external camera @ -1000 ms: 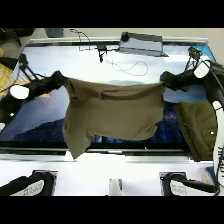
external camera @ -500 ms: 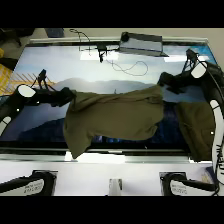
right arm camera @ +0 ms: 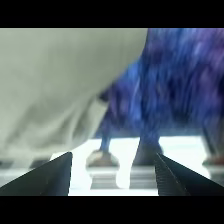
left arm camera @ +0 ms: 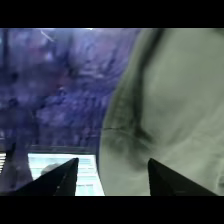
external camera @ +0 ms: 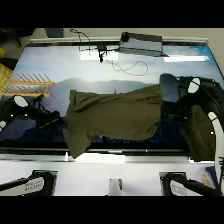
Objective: Fold the shirts.
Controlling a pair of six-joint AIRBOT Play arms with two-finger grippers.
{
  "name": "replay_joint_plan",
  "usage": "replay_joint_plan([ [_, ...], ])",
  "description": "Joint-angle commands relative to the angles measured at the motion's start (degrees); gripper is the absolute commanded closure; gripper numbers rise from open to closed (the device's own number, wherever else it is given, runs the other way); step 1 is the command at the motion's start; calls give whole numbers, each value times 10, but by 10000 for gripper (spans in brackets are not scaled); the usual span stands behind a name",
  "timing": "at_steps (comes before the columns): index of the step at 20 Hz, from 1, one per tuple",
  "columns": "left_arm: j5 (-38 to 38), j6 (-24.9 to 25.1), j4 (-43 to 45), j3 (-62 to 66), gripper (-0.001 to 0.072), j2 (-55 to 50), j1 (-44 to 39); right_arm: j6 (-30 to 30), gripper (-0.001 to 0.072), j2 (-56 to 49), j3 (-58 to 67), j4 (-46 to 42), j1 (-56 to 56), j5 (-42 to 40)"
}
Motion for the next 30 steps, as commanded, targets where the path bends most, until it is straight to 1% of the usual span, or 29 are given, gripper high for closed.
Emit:
replay_joint_plan([
  [1,45,10,-24,-36,206,-4,5,-7,197,36,-52,13,0,21],
  [5,64,22,-32,-39,208,-34,-8,-6,197,64,-53,13,0,18],
  [6,75,21,-34,-39,264,-38,-14,-6,197,67,-53,13,0,19],
  [8,99,21,-40,-39,270,-40,-28,12,196,68,-54,13,0,16],
  [9,109,21,-41,-39,323,-40,-36,22,195,68,-56,14,0,7],
  [10,119,19,-41,-39,334,-40,-42,31,187,68,-62,14,0,-4],
  [11,124,9,-41,-39,452,-40,-44,36,156,68,-73,14,0,-14],
  [12,125,7,-42,-39,601,-40,-44,37,152,68,-88,14,0,-23],
  [13,124,8,-42,-38,671,-40,-44,37,130,68,-106,14,0,-31],
  [14,120,8,-42,-38,672,-38,-43,42,119,68,-127,22,0,-41],
  [16,118,14,-41,-38,673,-32,-43,48,121,68,-170,71,1,-77],
  [19,109,14,-41,-38,673,-11,-43,59,121,66,-223,103,0,-137],
  [25,103,12,-55,-39,673,48,-59,52,129,17,-259,216,1,-235],
  [26,103,12,-56,-39,673,57,-64,47,195,11,-259,226,1,-248],
  [27,103,12,-58,-38,673,66,-68,48,364,11,-259,226,1,-258],
  [28,101,12,-70,-37,673,77,-68,53,621,12,-254,226,1,-257],
  [29,99,12,-81,-31,673,92,-68,51,686,12,-242,225,1,-249],
  [30,99,12,-84,-21,673,112,-68,32,687,17,-223,221,1,-236],
])
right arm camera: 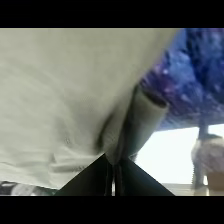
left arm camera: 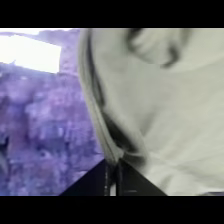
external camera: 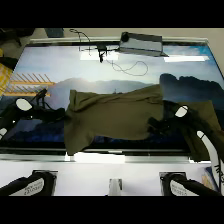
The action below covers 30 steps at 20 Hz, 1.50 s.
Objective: Fold the shirts.
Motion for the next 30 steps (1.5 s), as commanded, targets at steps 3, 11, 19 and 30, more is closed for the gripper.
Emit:
replay_joint_plan([
  [3,5,23,-19,90,674,112,-3,-73,687,50,133,-38,0,25],
  [11,230,11,-18,500,675,318,-3,-95,688,295,595,-114,0,-107],
  [19,212,-30,-19,555,676,368,-3,-9,687,391,638,-159,0,-105],
  [30,-110,4,160,496,675,236,-4,-4,687,217,601,-218,0,266],
])
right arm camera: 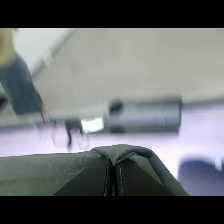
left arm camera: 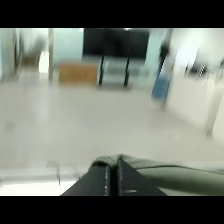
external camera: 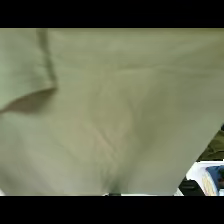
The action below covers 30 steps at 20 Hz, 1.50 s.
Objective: Fold the shirts.
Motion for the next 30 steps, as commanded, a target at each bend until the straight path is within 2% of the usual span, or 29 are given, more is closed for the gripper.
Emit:
replay_joint_plan([
  [1,-127,2,45,-74,674,-70,0,-16,687,-103,-53,-14,0,165],
  [3,-100,2,45,-163,674,-107,0,-19,687,-170,-134,-14,0,126],
  [4,-74,2,45,-208,674,-125,0,-12,686,-205,-178,-10,0,76],
  [6,0,2,45,-290,673,-166,0,24,687,-276,-236,15,0,-27],
  [8,44,2,45,-330,673,-217,0,64,686,-348,-244,53,0,-80],
  [10,46,2,39,-332,673,-268,0,89,686,-394,-244,115,0,-129],
  [13,47,1,-6,-332,673,-326,0,91,686,-424,-244,201,0,-219],
  [16,31,2,-83,-332,668,-373,0,86,668,-433,-244,203,0,-234],
  [17,14,2,-103,-332,586,-387,0,72,440,-434,-244,204,0,-225],
  [18,-11,2,-116,-332,383,-396,0,52,77,-432,-243,203,-1,-215],
  [19,-48,5,-116,-331,109,-400,2,20,46,-428,-242,198,-5,-186],
  [20,-104,26,-97,-330,18,-399,10,0,40,-421,-239,183,-14,-141],
  [23,-243,30,-33,-339,28,-393,59,-38,42,-398,-240,123,-82,26],
  [24,-259,30,-35,-355,31,-385,81,-49,58,-392,-247,120,-110,69],
  [25,-258,30,-37,-383,43,-372,103,-64,60,-384,-260,120,-135,102],
  [27,-244,42,-36,-448,205,-344,136,-92,63,-356,-309,120,-171,133],
  [30,-227,58,-36,-523,205,-325,165,-124,63,-313,-391,116,-180,127],
])
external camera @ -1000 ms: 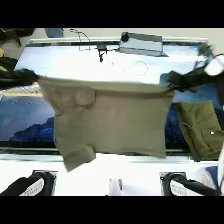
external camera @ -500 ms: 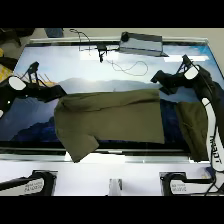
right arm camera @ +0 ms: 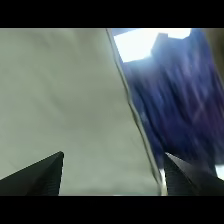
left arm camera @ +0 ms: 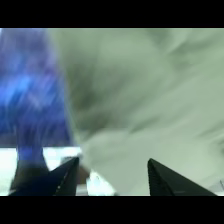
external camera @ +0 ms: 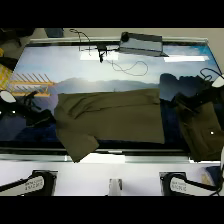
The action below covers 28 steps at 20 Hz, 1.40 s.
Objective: Fold the shirts.
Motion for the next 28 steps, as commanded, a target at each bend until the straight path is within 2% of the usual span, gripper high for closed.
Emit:
replay_joint_plan([
  [1,5,16,4,-76,204,18,36,-40,64,44,-82,-7,-23,30],
  [7,78,15,-30,-106,205,5,17,-40,60,51,-131,-9,-23,21],
  [12,93,15,-34,-106,206,-37,-3,-40,58,51,-156,-22,-23,4],
  [13,98,15,-38,-106,228,-40,-3,-40,58,51,-163,-35,-23,-1],
  [14,106,15,-40,-106,371,-39,-3,-40,58,50,-171,-43,-23,-4],
  [15,114,15,-41,-106,445,-39,-3,-40,57,50,-183,-42,-23,-9],
  [18,127,15,-42,-106,462,-39,-3,-40,55,50,-217,-17,-23,-27],
  [19,126,15,-42,-106,601,-39,-3,-40,56,50,-226,-13,-23,-37],
  [20,121,15,-44,-106,672,-39,-3,-40,56,50,-237,-4,-21,-49],
  [25,104,15,-46,-106,673,-24,-3,-44,57,50,-282,0,47,-106],
  [28,100,16,-46,-106,673,-3,-3,-23,59,43,-288,3,69,-129],
])
